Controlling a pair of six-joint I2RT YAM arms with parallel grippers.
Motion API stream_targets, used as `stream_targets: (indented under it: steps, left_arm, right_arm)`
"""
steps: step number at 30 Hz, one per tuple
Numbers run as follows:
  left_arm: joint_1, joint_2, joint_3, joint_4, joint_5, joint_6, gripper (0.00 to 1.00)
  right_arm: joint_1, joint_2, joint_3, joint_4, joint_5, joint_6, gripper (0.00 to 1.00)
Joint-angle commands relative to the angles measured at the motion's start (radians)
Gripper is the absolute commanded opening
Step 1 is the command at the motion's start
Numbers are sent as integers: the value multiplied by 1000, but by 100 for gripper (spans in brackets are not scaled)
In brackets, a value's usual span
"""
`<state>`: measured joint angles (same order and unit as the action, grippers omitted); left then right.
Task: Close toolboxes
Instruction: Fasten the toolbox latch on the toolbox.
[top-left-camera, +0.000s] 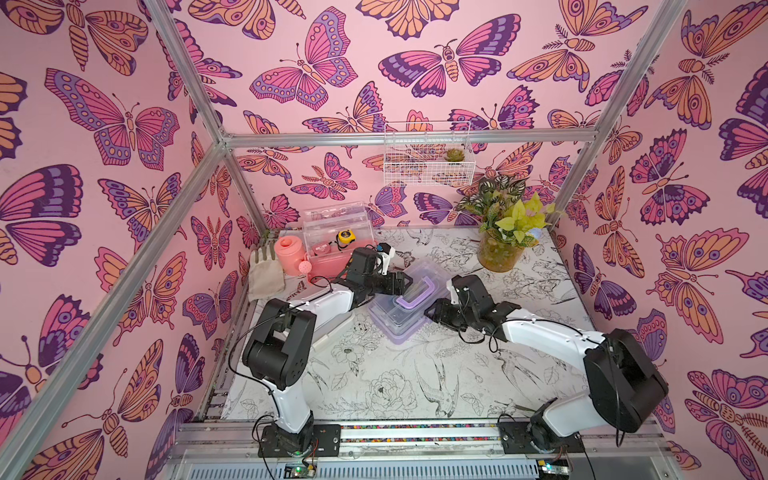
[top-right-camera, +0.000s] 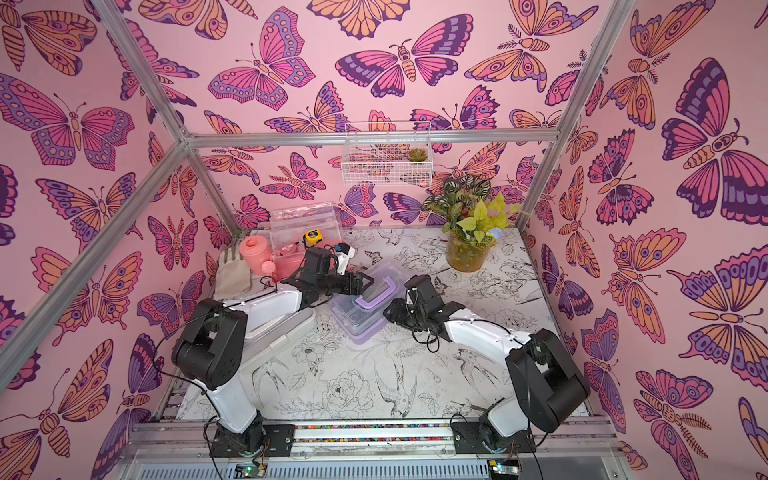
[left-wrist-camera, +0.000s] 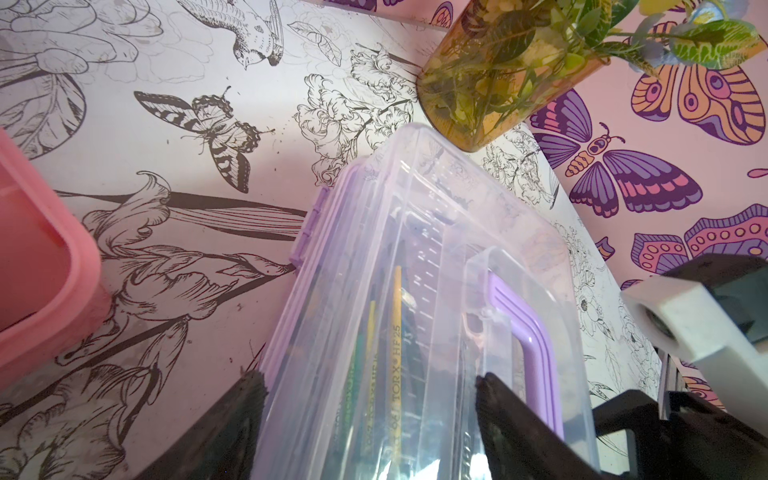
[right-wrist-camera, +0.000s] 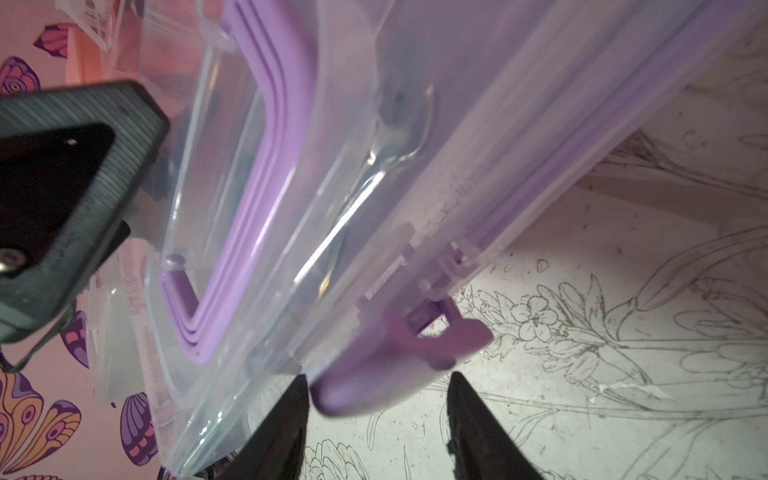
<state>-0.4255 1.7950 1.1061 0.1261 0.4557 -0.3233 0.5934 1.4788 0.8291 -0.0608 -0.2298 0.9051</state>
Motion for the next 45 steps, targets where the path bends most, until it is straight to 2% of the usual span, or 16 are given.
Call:
stream_targets:
  steps: [1, 6, 14, 23, 31, 39, 45]
  left_arm:
    - [7, 61, -55, -196, -28, 18, 81]
    - [7, 62, -53, -196, -26, 19, 81]
    - [10, 66, -51, -196, -26, 19, 81]
    - [10, 75, -49, -197, -22, 17, 81]
    - [10, 72, -55, -197, -23, 18, 81]
    - [10, 72, -57, -196, -21, 16, 81]
    - [10, 69, -60, -195, -24, 16, 81]
  right_arm:
    - [-12, -26, 3, 126, 33, 42, 56]
    - [-12, -4, 1, 162, 13, 55, 57]
    - [-8, 8, -19, 225, -17, 103, 46]
    - [8, 40, -9, 261, -14, 102, 45]
    - [8, 38, -43, 309, 43, 148, 37]
    - [8, 58, -35, 273, 36, 176, 43]
    - [8, 64, -32, 252, 36, 183, 43]
